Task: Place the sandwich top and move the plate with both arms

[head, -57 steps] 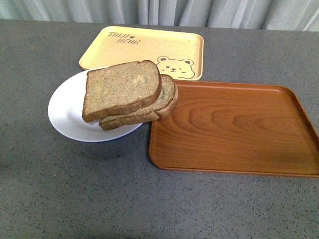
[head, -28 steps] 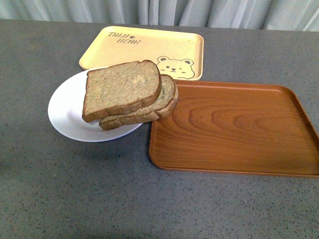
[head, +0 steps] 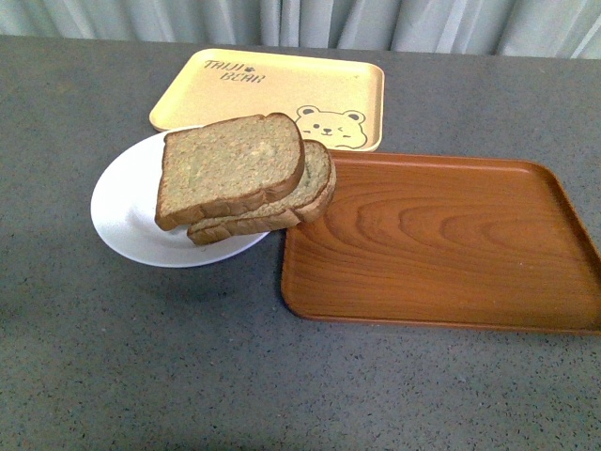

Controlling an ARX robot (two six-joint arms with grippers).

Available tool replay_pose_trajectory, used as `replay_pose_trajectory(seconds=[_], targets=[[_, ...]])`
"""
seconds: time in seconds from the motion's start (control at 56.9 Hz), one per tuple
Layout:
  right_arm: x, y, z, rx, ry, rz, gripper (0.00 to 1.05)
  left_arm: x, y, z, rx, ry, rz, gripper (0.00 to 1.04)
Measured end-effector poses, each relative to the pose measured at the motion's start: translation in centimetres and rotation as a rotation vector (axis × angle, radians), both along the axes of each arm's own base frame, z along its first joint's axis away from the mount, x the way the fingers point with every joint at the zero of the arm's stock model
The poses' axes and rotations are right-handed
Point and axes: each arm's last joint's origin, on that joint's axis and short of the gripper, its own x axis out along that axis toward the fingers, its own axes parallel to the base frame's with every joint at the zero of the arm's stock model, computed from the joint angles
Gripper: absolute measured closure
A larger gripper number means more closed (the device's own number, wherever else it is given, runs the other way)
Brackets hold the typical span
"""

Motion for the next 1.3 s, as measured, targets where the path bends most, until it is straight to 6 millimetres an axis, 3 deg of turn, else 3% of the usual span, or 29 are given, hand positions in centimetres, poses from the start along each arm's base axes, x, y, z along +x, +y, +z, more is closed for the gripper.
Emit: replay_pose_trajectory(seconds=[0.035,0.105,0.193,0.281,0.351,0.422,0.457,0.562,0.878,1.3], targets=[[0.0,0.0,0.0,0.000,0.000,0.000,0.79,0.0,0.0,0.0,-0.010,0.008,-0.015,0.09],[0.0,0.0,0.0,0.000,0.000,-0.002,0.65,0.3,0.0,0.2,-0.184,0.236,-0.217,0.09],[0.0,0.0,0.0,0.000,-0.001,0.001,0.51,2.5,-0.2,1.7,-0.377,0.338,-0.358,0.09],[0.0,0.0,0.0,0.000,-0.001,0.000,0.26,7.4,0.2,3.7,-0.513,0.326,-0.357,0.09],[0.0,0.0,0.0,0.000,-0.001,0.000,0.08,11.7,0.3,2.7,-0.609,0.371,-0.323,0.09],[0.0,0.0,0.0,0.000,-0.001,0.001,0.09,14.4,0.5,0.9,-0.682,0.413,-0.282,0.09],[0.0,0.0,0.0,0.000,-0.001,0.000,0.09,15.8,0.7,-0.8,-0.740,0.452,-0.248,0.09],[0.0,0.0,0.0,0.000,-0.001,0.000,0.09,17.7,1.1,-3.5,-0.827,0.499,-0.194,0.09],[0.0,0.0,0.0,0.000,-0.001,0.000,0.09,18.8,2.0,-8.0,-0.942,0.562,-0.086,0.09],[0.0,0.0,0.0,0.000,-0.001,0.000,0.09,20.2,0.1,-12.2,-1.061,0.639,-0.042,0.09]])
